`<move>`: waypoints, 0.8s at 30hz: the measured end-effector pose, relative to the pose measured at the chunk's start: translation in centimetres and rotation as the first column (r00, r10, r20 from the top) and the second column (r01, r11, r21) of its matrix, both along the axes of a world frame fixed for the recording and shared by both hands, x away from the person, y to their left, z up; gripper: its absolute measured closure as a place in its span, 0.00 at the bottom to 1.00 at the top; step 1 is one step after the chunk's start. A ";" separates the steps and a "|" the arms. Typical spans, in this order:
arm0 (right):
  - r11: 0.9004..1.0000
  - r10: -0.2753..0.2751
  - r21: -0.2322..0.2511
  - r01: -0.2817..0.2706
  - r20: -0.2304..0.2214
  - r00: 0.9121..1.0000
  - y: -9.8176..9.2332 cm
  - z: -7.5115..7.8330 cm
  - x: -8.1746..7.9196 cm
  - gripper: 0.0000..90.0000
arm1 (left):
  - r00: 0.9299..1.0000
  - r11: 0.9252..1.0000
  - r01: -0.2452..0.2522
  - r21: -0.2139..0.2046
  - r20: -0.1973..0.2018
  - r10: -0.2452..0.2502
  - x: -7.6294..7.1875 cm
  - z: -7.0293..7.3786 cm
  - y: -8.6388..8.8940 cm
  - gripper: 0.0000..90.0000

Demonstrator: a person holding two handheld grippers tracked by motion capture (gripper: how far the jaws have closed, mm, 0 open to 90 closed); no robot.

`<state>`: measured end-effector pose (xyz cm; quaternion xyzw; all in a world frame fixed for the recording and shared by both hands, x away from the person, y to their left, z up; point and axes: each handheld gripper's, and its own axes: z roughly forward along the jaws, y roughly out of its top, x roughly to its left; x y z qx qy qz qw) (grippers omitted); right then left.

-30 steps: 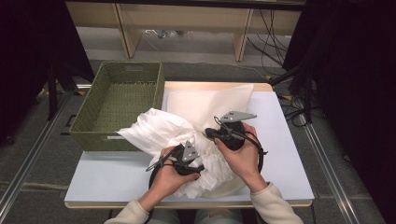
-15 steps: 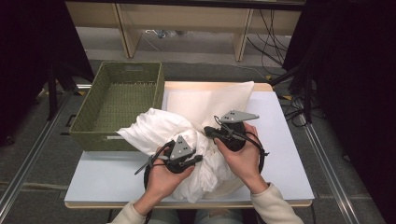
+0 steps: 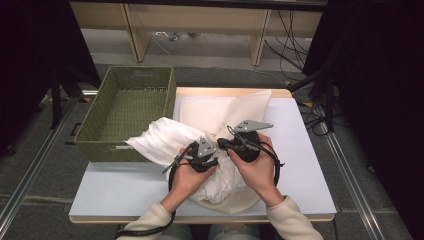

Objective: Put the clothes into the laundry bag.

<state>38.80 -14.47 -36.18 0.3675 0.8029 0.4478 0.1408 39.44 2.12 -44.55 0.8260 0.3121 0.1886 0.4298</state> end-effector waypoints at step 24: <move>0.999 -0.044 -0.026 0.045 0.015 0.999 -1.2 0.6 0.3 1.00 | 0.989 0.989 0.109 0.103 -0.108 -0.097 -3.0 -1.6 4.3 0.43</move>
